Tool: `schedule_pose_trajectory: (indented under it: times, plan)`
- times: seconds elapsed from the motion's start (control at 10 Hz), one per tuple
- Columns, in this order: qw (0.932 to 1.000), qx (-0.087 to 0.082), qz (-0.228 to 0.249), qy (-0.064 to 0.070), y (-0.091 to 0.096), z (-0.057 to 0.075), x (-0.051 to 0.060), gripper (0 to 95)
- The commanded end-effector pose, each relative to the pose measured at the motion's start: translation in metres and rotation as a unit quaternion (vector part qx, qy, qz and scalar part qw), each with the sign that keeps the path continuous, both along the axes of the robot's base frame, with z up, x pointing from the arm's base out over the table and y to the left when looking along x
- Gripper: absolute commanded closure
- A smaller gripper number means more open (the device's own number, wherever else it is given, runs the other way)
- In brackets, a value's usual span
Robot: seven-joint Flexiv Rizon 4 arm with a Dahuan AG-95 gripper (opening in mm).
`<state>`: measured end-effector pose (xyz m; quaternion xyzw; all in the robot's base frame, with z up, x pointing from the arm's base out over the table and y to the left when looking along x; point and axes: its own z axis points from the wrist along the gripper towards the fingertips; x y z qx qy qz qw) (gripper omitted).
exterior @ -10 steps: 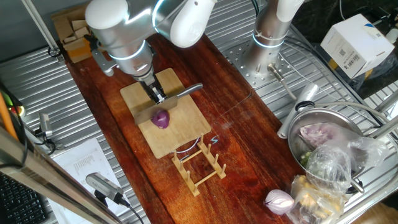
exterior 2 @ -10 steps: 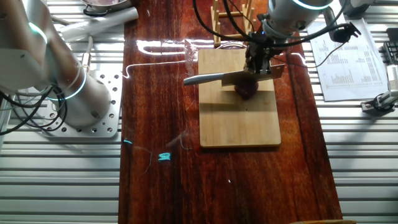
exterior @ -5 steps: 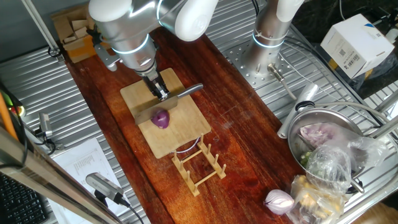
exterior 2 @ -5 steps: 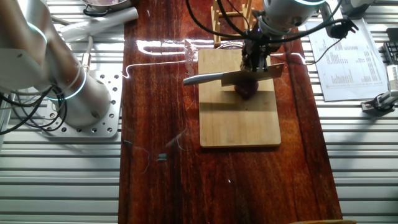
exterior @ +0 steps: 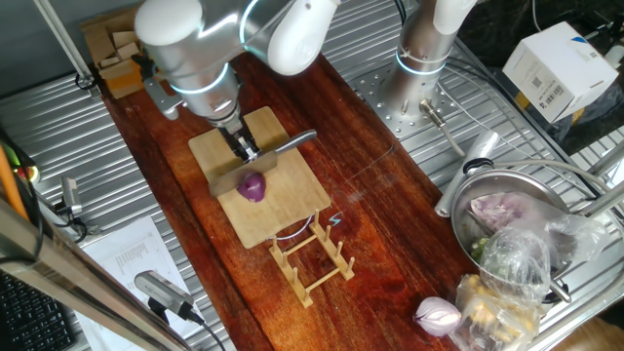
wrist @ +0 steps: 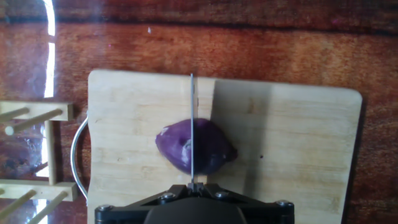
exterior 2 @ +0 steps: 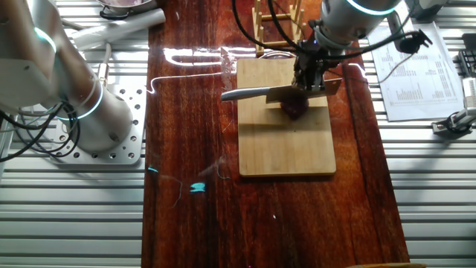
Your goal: Chop the onions
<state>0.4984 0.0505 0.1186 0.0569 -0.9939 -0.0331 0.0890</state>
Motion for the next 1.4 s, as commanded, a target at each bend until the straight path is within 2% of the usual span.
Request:
schedule_pose_trajectory:
  times: [0.1, 0.5, 1.4]
  plan:
    - [1.0000, 0.001, -0.003, 0.002, 0.001, -0.005, 0.000, 95.0]
    - [1.0000, -0.001, 0.002, 0.001, 0.002, 0.008, -0.005, 95.0]
    - [1.0000, 0.002, -0.002, -0.001, 0.006, 0.019, -0.010, 95.0]
